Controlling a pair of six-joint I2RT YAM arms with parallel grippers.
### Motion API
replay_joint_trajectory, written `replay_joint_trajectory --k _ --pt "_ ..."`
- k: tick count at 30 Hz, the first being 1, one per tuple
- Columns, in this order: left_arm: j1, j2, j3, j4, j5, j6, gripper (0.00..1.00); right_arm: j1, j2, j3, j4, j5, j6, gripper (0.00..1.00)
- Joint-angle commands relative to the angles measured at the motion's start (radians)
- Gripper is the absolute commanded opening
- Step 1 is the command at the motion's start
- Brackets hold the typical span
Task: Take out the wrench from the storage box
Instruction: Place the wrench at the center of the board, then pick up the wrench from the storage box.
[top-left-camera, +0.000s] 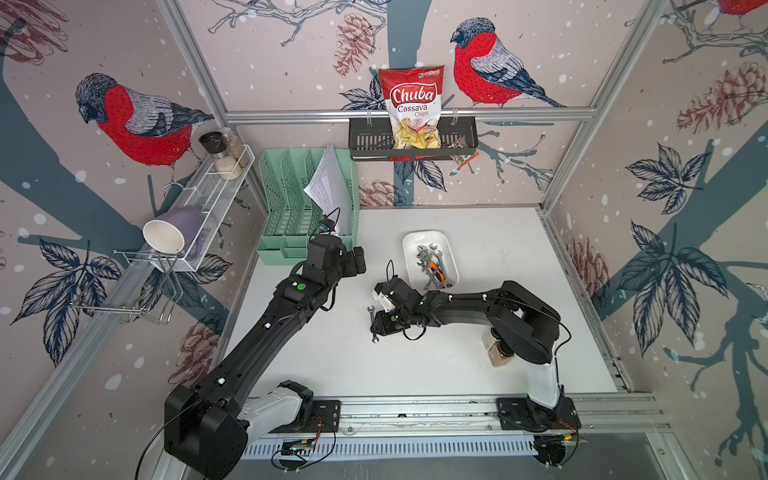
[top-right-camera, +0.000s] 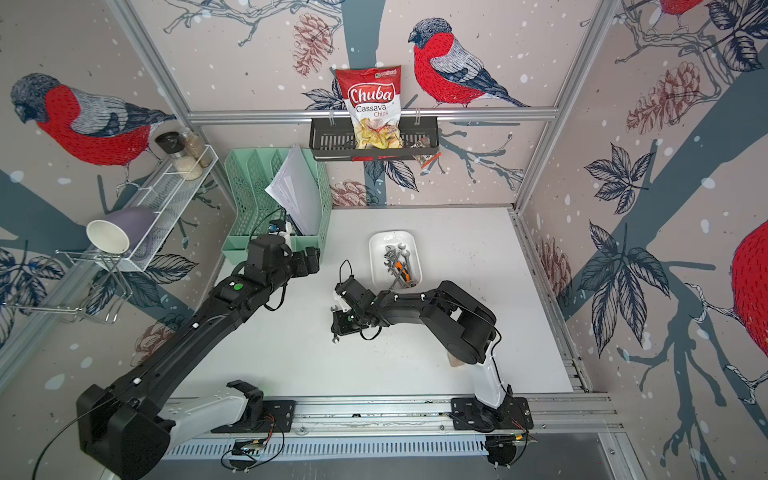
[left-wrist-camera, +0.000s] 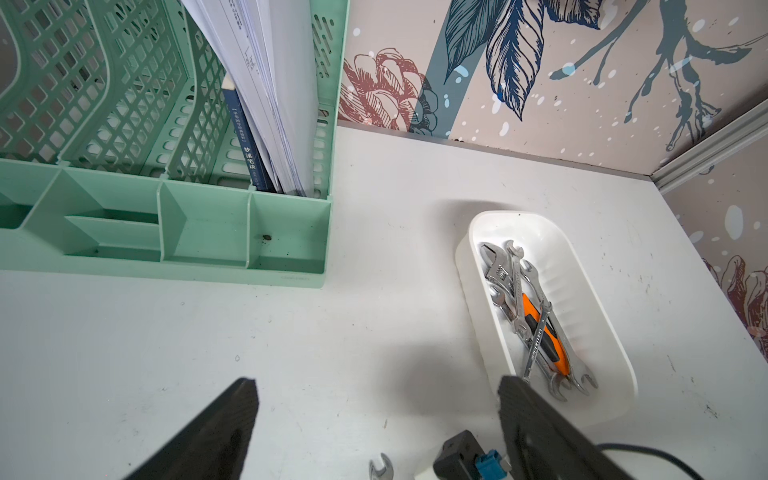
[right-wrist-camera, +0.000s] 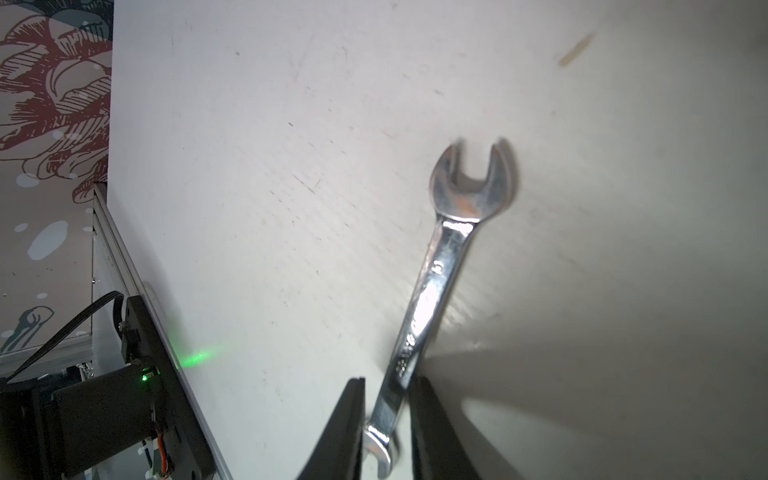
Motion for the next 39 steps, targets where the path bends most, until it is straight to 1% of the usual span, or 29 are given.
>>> replay_joint_trajectory --k 1,13,16,21,24,28,32,35,39 --pt "0.003 -0.001 -0.002 0.015 -0.011 0.009 0.94 0.005 0.016 0.002 -0.089 0.016 -0.014 0.26" --pt "0.003 0.004 -0.001 0.014 -0.014 0.008 0.94 0.008 0.010 0.016 -0.110 0.036 -0.026 0.26" --pt "0.003 0.000 0.002 0.010 -0.015 0.007 0.94 0.005 -0.038 0.054 -0.169 0.096 -0.045 0.28" --pt "0.002 -0.003 0.011 0.029 0.007 -0.013 0.94 -0.023 -0.134 0.160 -0.295 0.249 -0.078 0.30" --pt "0.003 0.032 0.063 0.015 0.015 -0.019 0.94 -0.072 -0.165 0.212 -0.360 0.347 -0.086 0.30" --pt "0.003 0.098 0.134 0.006 0.035 -0.025 0.94 -0.180 -0.180 0.251 -0.442 0.479 -0.061 0.32" --pt "0.002 0.174 0.192 0.012 0.055 -0.025 0.93 -0.279 -0.187 0.248 -0.488 0.585 -0.039 0.33" --pt "0.002 0.230 0.225 0.018 0.060 -0.017 0.93 -0.349 -0.166 0.245 -0.494 0.605 -0.041 0.33" --pt "0.005 0.276 0.240 0.020 0.076 -0.014 0.92 -0.419 -0.117 0.261 -0.484 0.581 -0.047 0.33"
